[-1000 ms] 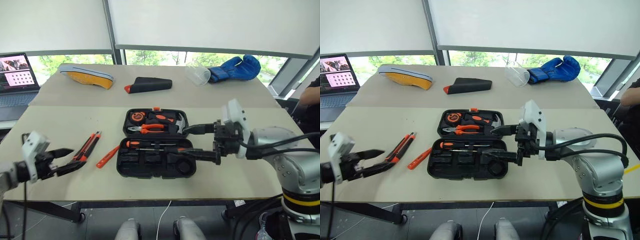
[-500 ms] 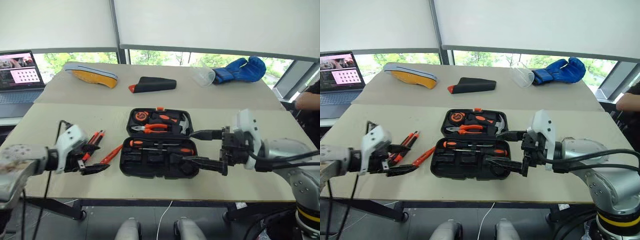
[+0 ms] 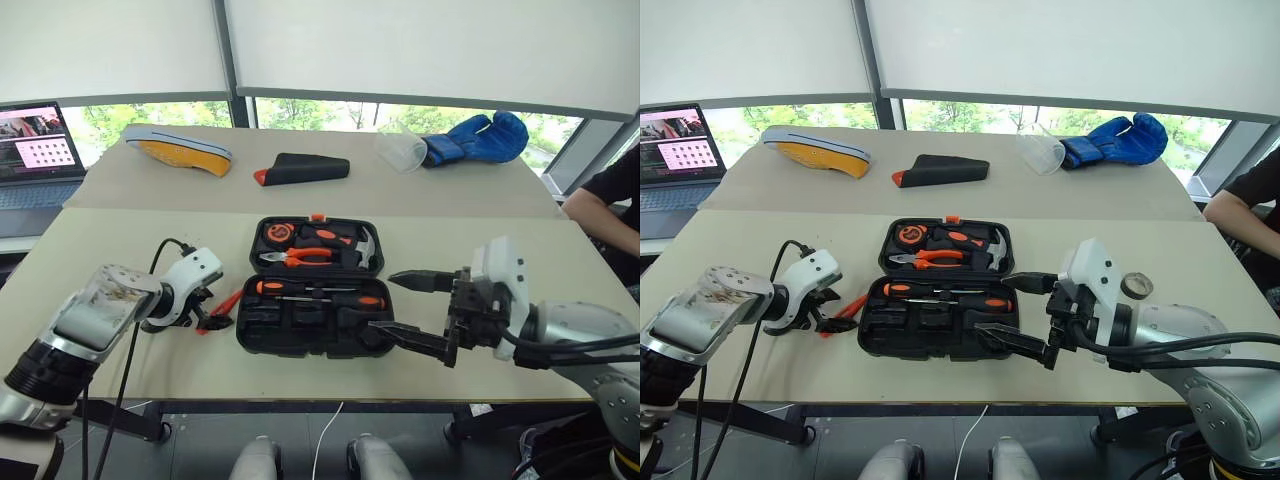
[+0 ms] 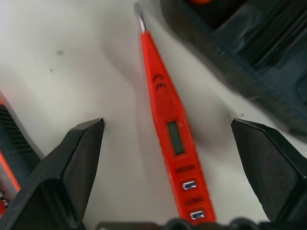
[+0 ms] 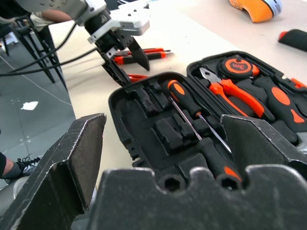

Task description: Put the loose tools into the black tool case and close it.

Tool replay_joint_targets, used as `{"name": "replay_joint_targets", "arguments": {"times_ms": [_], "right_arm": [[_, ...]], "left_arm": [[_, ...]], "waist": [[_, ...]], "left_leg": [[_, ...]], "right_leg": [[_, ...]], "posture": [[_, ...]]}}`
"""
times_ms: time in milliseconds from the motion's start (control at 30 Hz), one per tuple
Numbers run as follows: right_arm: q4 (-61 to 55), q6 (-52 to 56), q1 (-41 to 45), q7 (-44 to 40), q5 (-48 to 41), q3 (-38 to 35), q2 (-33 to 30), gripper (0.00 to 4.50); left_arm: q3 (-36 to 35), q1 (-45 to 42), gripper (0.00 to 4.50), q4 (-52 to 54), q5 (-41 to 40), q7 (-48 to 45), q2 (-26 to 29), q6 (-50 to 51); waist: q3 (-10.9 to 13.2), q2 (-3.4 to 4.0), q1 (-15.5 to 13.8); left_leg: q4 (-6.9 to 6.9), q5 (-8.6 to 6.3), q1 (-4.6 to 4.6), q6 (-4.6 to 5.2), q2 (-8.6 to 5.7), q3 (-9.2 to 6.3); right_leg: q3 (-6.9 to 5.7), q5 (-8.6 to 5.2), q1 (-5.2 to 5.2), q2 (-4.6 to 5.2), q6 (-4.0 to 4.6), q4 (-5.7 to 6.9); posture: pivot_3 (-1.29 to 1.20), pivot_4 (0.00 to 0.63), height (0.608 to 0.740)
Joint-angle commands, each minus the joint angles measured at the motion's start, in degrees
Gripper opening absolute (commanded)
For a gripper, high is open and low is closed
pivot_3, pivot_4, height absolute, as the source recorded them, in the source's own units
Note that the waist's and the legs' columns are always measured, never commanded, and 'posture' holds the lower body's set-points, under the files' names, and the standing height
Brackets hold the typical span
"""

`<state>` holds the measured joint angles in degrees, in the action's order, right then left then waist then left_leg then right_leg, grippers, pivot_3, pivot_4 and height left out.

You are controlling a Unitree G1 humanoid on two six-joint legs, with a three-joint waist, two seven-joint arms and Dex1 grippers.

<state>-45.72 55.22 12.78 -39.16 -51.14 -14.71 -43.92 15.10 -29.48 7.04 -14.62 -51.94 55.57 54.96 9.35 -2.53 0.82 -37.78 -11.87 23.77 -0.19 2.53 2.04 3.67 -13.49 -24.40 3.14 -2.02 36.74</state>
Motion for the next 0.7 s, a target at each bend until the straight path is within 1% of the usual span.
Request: {"name": "replay_joint_targets", "arguments": {"times_ms": [33,67,100,167,267,367,467,533,600,633,700], "right_arm": [[-2.37,-2.16,0.52,0.84,-2.03,-2.25,-1.57,4.5],[-2.45,-2.34,0.5,0.81,-1.97,-2.13,-2.06,4.5],[-2.61,-2.5,0.32,0.55,-1.89,-2.08,-2.69,4.5],[-2.97,-3.32,-0.68,-0.98,-0.59,-1.54,-4.8,4.5],[-3.14,-5.44,-3.54,-4.29,2.23,-0.58,-8.45,4.5],[-3.06,-6.92,-6.4,-7.71,1.82,-1.26,-10.63,4.5],[-3.12,-8.28,-7.71,-9.82,1.97,-1.87,-12.0,4.5],[-2.95,-9.09,-8.01,-10.32,2.31,-1.95,-12.41,4.5],[-2.5,-10.42,-7.94,-10.7,3.68,-1.4,-12.71,4.5],[-2.14,-11.1,-7.79,-10.81,4.74,-0.66,-12.82,4.5],[-1.81,-11.99,-7.51,-10.72,6.17,0.55,-12.8,4.5]], "left_arm": [[2.48,0.57,2.71,-3.36,2.75,0.23,-1.51,-1.66],[2.5,0.75,2.41,-4.2,3.25,0.41,-1.81,-2.21],[2.31,1.0,2.0,-4.91,3.68,0.64,-2.05,-2.97],[0.58,1.1,1.38,-6.26,3.42,0.82,-2.48,-3.65],[-1.9,0.42,0.46,-7.7,3.1,-0.36,-1.45,-6.31],[-3.87,-2.33,0.44,-9.93,2.84,-3.6,0.43,-10.39],[-5.1,-6.65,0.44,-11.0,1.23,-10.0,1.52,-17.09],[-6.04,-8.87,0.44,-10.65,-1.28,-15.96,0.87,-23.13],[-5.88,-10.01,0.44,-8.65,-4.42,-24.32,0.27,-28.24],[-4.13,-11.09,0.44,-8.19,-4.18,-26.96,-0.48,-29.37],[-1.03,-12.89,0.44,-9.5,-1.25,-27.47,-3.2,-32.2]], "waist": [[-0.01,0.03,-0.09],[-0.02,0.03,-0.19],[-0.04,0.07,-0.22],[-0.07,0.13,-0.22],[-0.08,0.13,-0.14],[-0.08,0.11,0.11],[0.01,-0.04,0.09],[0.03,-0.07,-0.14],[0.03,-0.07,-0.37],[0.03,-0.07,-0.35],[0.03,-0.07,-0.55]], "left_leg": [[0.0,0.0,-0.04,0.0,0.0,0.0],[0.0,0.0,-0.08,0.0,0.0,0.0],[0.0,0.0,-0.16,0.0,0.0,0.0],[0.0,0.0,-0.25,0.0,-0.02,0.0],[0.0,0.01,-0.34,0.0,-0.02,0.01],[0.0,0.01,-0.36,0.01,0.02,0.01],[0.0,0.01,-0.27,0.01,0.09,0.01],[-0.02,0.02,-0.09,0.0,0.08,0.01],[-0.05,0.01,0.02,0.0,0.01,0.01],[-0.05,0.01,0.06,0.0,-0.05,0.02],[-0.05,-0.02,0.11,0.01,-0.18,0.05]], "right_leg": [[0.0,0.0,0.04,0.01,0.0,0.0],[0.0,0.0,0.08,0.01,0.0,0.0],[0.0,-0.01,0.13,0.01,0.01,0.01],[0.0,-0.05,0.19,0.05,0.07,0.02],[0.02,-0.16,0.25,0.06,0.34,0.02],[0.02,-0.14,0.2,0.02,0.4,0.04],[0.02,-0.13,0.11,-0.07,0.42,0.06],[0.01,-0.11,0.01,-0.07,0.4,0.03],[0.01,-0.05,0.01,0.01,0.24,-0.06],[0.01,-0.01,0.01,0.08,0.11,-0.11],[0.01,0.04,0.03,0.21,0.04,-0.14]], "posture": [[0.0,0.15,0.734],[0.0,0.15,0.734],[0.0,0.15,0.734],[0.0,0.15,0.734],[0.0,0.15,0.734],[0.0,0.15,0.734],[0.0,0.15,0.734],[0.0,0.15,0.734],[0.0,0.15,0.734],[0.0,0.15,0.734],[0.0,0.15,0.734]]}}
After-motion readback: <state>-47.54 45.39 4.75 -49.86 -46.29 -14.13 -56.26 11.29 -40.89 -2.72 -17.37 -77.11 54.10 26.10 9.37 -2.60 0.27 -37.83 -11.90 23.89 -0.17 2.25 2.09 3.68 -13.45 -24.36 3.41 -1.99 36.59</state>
